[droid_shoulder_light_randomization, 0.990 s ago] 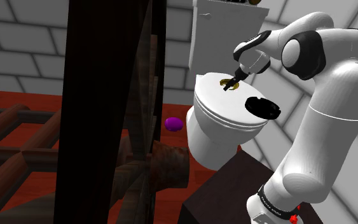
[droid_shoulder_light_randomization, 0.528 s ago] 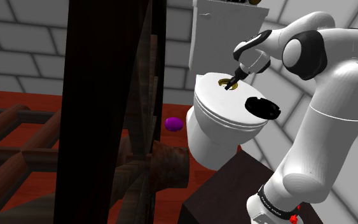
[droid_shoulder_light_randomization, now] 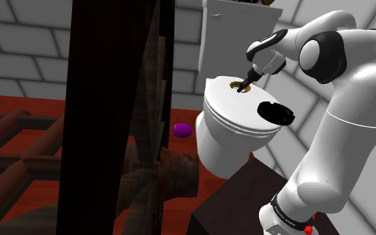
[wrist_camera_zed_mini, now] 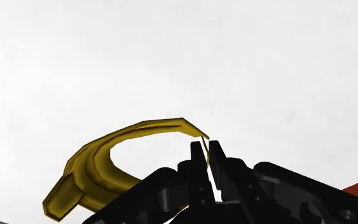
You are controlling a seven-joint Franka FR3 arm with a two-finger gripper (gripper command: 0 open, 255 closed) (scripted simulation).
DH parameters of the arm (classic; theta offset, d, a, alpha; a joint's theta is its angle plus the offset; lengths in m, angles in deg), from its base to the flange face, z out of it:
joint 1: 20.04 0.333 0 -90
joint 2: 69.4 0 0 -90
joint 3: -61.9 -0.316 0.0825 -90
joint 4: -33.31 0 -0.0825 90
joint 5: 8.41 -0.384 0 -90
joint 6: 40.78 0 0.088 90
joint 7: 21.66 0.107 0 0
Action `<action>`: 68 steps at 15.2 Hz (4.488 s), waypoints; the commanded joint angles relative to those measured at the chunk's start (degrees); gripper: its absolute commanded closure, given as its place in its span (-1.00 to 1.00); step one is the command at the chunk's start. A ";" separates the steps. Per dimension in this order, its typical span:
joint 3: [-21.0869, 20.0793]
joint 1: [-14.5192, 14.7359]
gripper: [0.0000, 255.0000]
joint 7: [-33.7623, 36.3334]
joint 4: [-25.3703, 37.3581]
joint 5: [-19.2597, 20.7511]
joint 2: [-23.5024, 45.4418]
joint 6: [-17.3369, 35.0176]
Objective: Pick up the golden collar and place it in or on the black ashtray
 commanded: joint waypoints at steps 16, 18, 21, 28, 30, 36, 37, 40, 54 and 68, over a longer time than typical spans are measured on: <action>1.89 1.80 1.00 9.02 6.70 10.04 -5.97 -8.47; 1.92 2.85 1.00 11.64 1.15 15.98 -12.58 -6.17; -0.28 1.18 1.00 15.97 -6.42 24.71 -22.08 -4.03; -7.67 -9.36 1.00 21.44 -20.96 37.32 -39.88 -4.55; -9.23 -12.53 1.00 22.00 -24.49 39.61 -44.49 -5.67; -12.40 -21.96 1.00 21.78 -33.55 44.58 -58.19 -11.30; -12.90 -24.74 1.00 21.25 -35.78 45.72 -62.30 -13.62; -11.94 -25.01 1.00 20.68 -37.75 46.23 -61.93 -11.35; -9.11 -25.46 1.00 18.99 -42.45 47.48 -60.15 -5.09; -11.72 -27.42 -1.00 19.16 -37.96 46.90 -64.58 -14.23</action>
